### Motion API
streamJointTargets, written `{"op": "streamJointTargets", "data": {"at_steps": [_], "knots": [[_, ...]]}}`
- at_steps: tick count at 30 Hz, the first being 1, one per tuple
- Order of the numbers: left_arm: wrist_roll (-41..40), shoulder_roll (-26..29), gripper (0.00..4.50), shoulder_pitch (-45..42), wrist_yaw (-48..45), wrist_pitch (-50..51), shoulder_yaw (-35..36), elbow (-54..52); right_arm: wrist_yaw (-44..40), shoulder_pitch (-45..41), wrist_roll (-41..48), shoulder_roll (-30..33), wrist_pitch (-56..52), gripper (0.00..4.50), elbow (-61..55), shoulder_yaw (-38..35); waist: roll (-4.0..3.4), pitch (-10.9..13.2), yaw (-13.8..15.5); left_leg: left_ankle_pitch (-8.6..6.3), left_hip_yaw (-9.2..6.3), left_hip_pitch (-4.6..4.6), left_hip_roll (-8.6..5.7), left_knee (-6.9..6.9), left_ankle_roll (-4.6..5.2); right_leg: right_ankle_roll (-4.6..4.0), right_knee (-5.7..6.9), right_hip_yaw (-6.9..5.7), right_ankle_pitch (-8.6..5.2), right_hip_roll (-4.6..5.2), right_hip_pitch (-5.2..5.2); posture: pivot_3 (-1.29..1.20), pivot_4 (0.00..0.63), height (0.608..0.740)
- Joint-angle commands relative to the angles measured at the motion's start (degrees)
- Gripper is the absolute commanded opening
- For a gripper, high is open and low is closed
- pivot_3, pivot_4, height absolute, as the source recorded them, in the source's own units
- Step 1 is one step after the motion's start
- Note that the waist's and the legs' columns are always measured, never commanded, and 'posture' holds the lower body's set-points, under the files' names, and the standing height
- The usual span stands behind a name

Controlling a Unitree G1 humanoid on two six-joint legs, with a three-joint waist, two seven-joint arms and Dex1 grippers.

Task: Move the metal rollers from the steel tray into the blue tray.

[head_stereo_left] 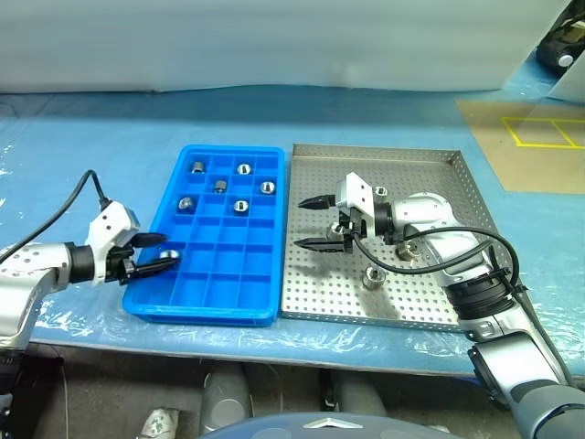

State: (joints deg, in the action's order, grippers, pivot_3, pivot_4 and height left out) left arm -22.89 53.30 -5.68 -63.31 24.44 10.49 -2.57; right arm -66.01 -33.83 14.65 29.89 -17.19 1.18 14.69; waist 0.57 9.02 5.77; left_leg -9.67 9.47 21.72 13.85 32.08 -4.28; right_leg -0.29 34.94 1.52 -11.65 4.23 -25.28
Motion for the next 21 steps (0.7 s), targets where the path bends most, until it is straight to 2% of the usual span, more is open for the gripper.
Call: {"op": "streamJointTargets", "data": {"at_steps": [1, 6, 9, 13, 16, 19, 20, 21], "knots": [[-0.5, 0.2, 3.74, -1.6, 0.1, 0.6, 0.1, -1.1, 0.3, -0.2, 0.4, 0.5, 0.6, 3.99, -1.4, -1.6, 0.0, 0.0, 0.0, 0.0, 0.0, 0.0, 0.0, 0.01, -0.01, 0.0, 0.0, 0.0, 0.0, 0.0, 0.0, 0.11, 0.15, 0.74], [-1.0, 0.0, 3.74, -10.8, -0.1, 0.1, -0.2, -0.1, 0.7, 0.2, 0.5, 1.0, 0.3, 3.99, -2.0, -2.2, 0.01, 0.0, 0.2, 0.04, -0.03, 0.01, 0.0, 0.05, -0.06, 0.0, 0.05, 0.0, 0.0, 0.0, 0.02, 0.09, 0.15, 0.74], [-1.0, -1.5, 3.74, -25.4, -1.9, -0.7, -2.6, 6.4, 1.7, 0.8, 0.7, 1.9, -0.3, 3.99, -2.9, -3.4, 0.08, 0.0, 0.5, 0.13, -0.1, 0.03, -0.02, 0.13, -0.19, -0.01, 0.18, 0.0, 0.0, 0.0, 0.06, 0.06, 0.15, 0.74], [1.9, -7.3, 3.74, -41.8, -7.3, -4.5, -9.1, 19.0, 3.0, 1.9, 1.1, 4.0, -1.5, 3.99, -4.6, -6.0, 0.08, 0.0, 0.2, 0.17, -0.09, -0.05, -0.16, 0.3, -0.26, 0.0, 0.38, 0.03, 0.01, 0.05, 0.1, -0.02, 0.15, 0.74], [4.4, -10.1, 3.74, -47.2, -10.1, -7.5, -11.8, 25.8, 3.6, 2.7, 1.5, 5.0, -2.3, 3.99, -5.8, -7.1, 0.04, 0.0, -0.5, 0.15, -0.04, -0.15, -0.19, 0.3, -0.23, 0.0, 0.38, 0.08, 0.0, 0.05, 0.17, -0.03, 0.15, 0.74], [5.1, -10.5, 3.74, -48.4, -11.2, -9.0, -12.0, 28.2, 3.7, 2.8, 1.5, 5.1, -2.6, 3.99, -6.1, -7.1, 0.06, 0.0, -1.9, 0.18, -0.06, -0.08, -0.03, 0.23, -0.28, 0.0, 0.39, 0.08, 0.01, -0.05, 0.01, -0.03, 0.15, 0.74], [7.7, -16.0, 3.74, -51.9, -12.6, -12.7, -15.7, 34.8, 5.3, 5.6, 1.7, 6.5, -3.9, 3.99, -9.0, -9.4, 0.05, 0.0, -1.8, 0.2, -0.08, 0.0, 0.0, 0.2, -0.31, -0.01, 0.43, 0.06, 0.0, -0.09, -0.1, -0.19, 0.15, 0.74], [9.8, -20.8, 3.74, -54.8, -13.9, -15.8, -18.6, 40.5, 6.8, 8.2, 2.0, 7.7, -5.2, 3.99, -11.7, -11.4, 0.03, 0.0, -1.1, 0.21, -0.13, 0.05, 0.01, 0.19, -0.31, -0.01, 0.43, 0.05, 0.0, -0.1, -0.11, -0.21, 0.15, 0.74]]}}
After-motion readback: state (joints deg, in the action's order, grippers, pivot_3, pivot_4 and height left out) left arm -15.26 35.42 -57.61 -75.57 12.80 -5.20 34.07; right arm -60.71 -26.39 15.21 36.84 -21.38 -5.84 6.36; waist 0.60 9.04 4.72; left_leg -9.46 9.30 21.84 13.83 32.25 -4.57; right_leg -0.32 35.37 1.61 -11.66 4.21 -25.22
